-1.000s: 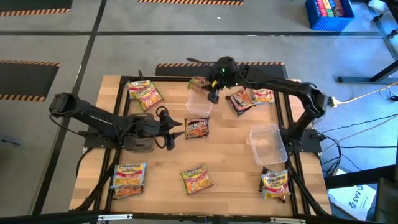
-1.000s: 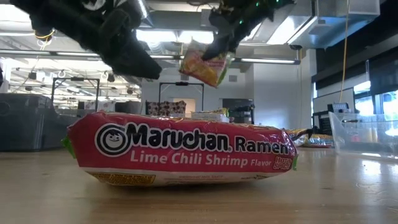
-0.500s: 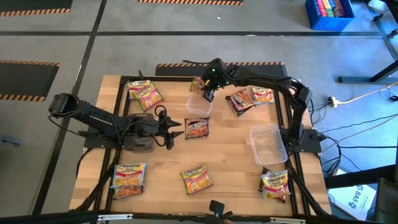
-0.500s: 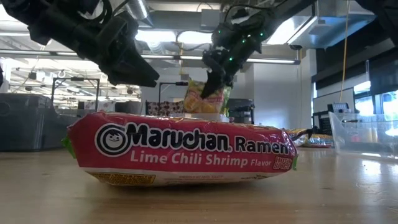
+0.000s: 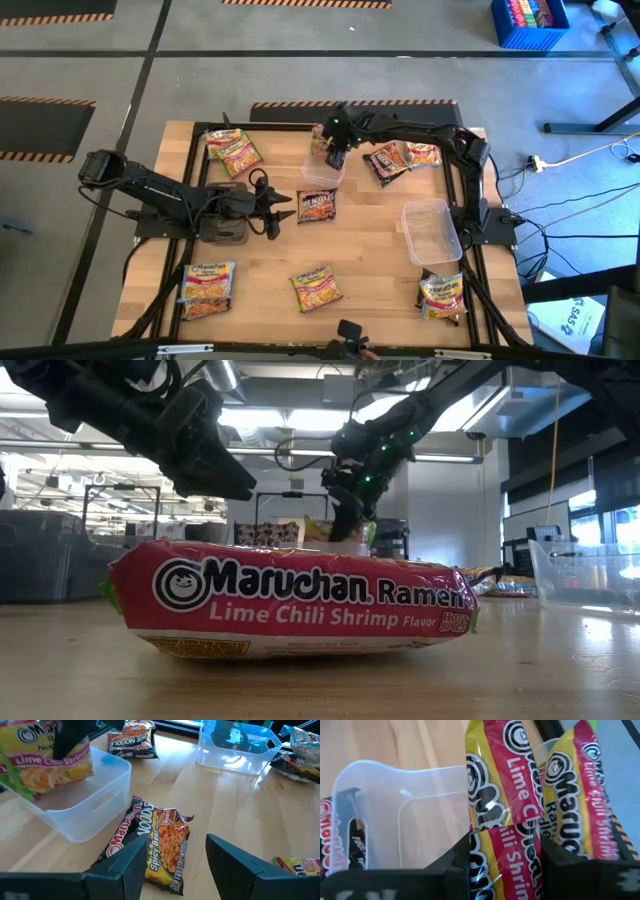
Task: Sort Maruchan noodles
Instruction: Put the bottom green noodle pack into the top transparent bin
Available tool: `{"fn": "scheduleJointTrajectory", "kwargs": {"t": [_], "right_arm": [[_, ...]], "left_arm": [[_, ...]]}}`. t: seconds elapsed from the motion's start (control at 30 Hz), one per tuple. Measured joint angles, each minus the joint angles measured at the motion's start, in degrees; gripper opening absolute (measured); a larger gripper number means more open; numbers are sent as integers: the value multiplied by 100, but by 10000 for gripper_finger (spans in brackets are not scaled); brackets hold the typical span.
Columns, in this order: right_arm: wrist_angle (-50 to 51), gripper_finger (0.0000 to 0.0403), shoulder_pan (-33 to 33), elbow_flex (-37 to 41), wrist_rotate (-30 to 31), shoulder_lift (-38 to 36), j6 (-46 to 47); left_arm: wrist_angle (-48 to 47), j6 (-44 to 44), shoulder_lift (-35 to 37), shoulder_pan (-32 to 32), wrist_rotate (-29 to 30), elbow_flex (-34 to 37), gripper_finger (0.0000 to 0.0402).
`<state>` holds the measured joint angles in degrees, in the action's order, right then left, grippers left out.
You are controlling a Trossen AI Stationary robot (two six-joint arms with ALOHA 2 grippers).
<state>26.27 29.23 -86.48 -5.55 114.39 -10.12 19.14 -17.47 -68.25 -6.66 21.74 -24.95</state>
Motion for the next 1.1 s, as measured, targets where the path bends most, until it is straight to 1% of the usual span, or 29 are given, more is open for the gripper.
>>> {"fn": "scheduleJointTrajectory", "kwargs": {"t": [0.2,0.33,0.43,0.53,0.67,0.8,0.9,1.03,1.1], "right_arm": [[-53,111,0,-2,-4,200,-224],[-117,122,0,-4,50,287,-387],[-222,147,0,-4,47,295,-390],[-318,183,0,-4,51,295,-392],[-311,232,-2,-4,327,295,-511],[-272,261,-2,-35,607,269,-521],[-135,272,-2,-172,911,261,-477],[107,271,0,-425,926,257,-403],[113,268,0,-520,1071,251,-350]], "left_arm": [[2,0,0,0,4,0,192],[3,0,0,0,-9,0,192],[4,0,0,0,-13,0,192],[4,-2,0,0,-18,0,192],[-7,-22,0,0,-24,0,192],[-7,-37,0,0,-24,0,192],[0,-37,0,0,17,0,192],[15,-37,0,0,20,0,192],[24,-37,0,0,23,0,192]]}}
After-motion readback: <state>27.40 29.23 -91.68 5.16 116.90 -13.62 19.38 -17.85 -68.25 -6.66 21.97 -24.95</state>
